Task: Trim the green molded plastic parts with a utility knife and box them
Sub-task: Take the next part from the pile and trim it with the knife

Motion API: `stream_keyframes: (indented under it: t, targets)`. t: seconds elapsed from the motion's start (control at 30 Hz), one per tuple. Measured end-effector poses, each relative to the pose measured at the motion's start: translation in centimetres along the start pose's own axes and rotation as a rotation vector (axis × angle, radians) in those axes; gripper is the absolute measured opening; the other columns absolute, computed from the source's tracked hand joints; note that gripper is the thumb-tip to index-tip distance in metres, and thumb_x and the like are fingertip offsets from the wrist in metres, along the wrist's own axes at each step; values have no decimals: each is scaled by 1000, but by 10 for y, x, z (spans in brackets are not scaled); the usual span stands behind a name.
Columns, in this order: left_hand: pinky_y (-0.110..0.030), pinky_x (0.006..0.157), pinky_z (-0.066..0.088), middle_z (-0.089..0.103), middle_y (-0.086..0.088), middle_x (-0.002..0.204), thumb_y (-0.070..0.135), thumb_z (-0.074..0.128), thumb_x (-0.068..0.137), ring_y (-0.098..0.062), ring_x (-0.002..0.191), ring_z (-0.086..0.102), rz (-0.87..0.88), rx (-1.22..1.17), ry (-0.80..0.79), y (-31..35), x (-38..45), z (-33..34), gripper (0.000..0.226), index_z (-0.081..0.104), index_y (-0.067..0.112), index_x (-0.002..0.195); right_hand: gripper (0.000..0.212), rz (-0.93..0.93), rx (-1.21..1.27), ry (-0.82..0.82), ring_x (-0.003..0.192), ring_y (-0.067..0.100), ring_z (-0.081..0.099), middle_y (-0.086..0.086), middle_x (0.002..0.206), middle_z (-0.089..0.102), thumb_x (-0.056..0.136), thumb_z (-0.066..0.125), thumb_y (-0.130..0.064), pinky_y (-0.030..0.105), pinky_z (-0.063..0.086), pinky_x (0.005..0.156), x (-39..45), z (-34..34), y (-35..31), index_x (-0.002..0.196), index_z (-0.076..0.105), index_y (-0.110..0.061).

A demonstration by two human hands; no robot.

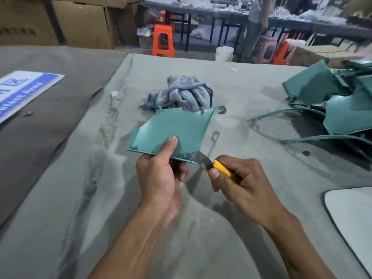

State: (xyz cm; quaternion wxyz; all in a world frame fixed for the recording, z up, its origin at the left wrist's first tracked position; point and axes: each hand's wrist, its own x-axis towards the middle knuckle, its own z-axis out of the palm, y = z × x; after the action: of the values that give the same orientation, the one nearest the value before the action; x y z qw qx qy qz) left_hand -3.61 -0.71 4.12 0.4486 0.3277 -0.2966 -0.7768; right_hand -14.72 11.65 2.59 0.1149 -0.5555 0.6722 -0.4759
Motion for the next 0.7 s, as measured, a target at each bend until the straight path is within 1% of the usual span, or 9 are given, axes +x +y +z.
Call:
stream_keyframes:
  t: [0.1,0.17,0.27,0.33,0.37,0.47,0.53,0.6,0.7]
  targets:
    - [-18,35,29,57,1,57,7,67,92,-9,36,39,-19,12,-30,-4,-4,1,9,66,12,85,33,15,52,-25,44,7,50,-17,55,53,100,60,-39,19,36,50,-1,-8,0,72,62,-23]
    - [-17,35,27,56,1,57,6,65,92,-8,35,37,-45,-7,-66,-4,-6,1,9,65,12,85,34,16,46,19,44,8,49,-13,55,54,100,61,-40,23,36,47,-1,-11,2,71,63,-22]
    - [-16,33,24,52,-2,62,6,63,92,-6,35,31,-98,-49,-106,-1,-6,-1,12,64,13,82,36,38,-107,245,44,15,45,-1,54,50,102,60,-39,34,35,43,1,-12,6,72,61,-19]
    - [-16,33,23,54,0,62,6,62,91,-5,35,29,-117,-59,-109,1,-5,-2,12,64,14,82,32,59,-245,409,44,15,42,0,52,48,103,58,-38,34,34,43,3,-15,9,75,60,-23]
    - [-16,33,23,54,2,61,6,62,92,-5,35,29,-116,-64,-114,1,-5,-2,12,64,14,83,30,37,-279,445,44,15,43,-1,53,48,104,58,-37,34,34,43,3,-16,7,77,60,-24]
    - [-18,35,23,50,3,60,8,61,92,-4,36,29,-108,-75,-142,3,-5,-2,11,63,15,84,25,-149,-212,326,46,11,46,-6,57,47,104,61,-33,28,35,44,1,-6,-5,83,64,-20]
    - [-18,36,23,48,4,57,8,60,92,-4,35,28,-112,-83,-158,3,-6,-1,13,61,15,81,27,-187,-210,224,48,12,47,-8,59,47,103,62,-35,29,35,45,1,3,-9,83,66,-17]
    - [-18,35,23,48,5,56,7,58,94,-3,34,29,-113,-86,-165,4,-6,-1,17,61,16,80,31,-120,-228,232,47,15,46,-6,57,47,103,61,-36,33,35,44,2,3,-6,80,64,-16]
    - [-15,35,27,53,8,57,5,57,93,-1,32,36,-101,-52,-155,9,-5,-1,18,61,19,84,37,79,-294,478,46,19,47,2,54,53,102,53,-43,40,38,45,4,-7,4,75,58,-18]
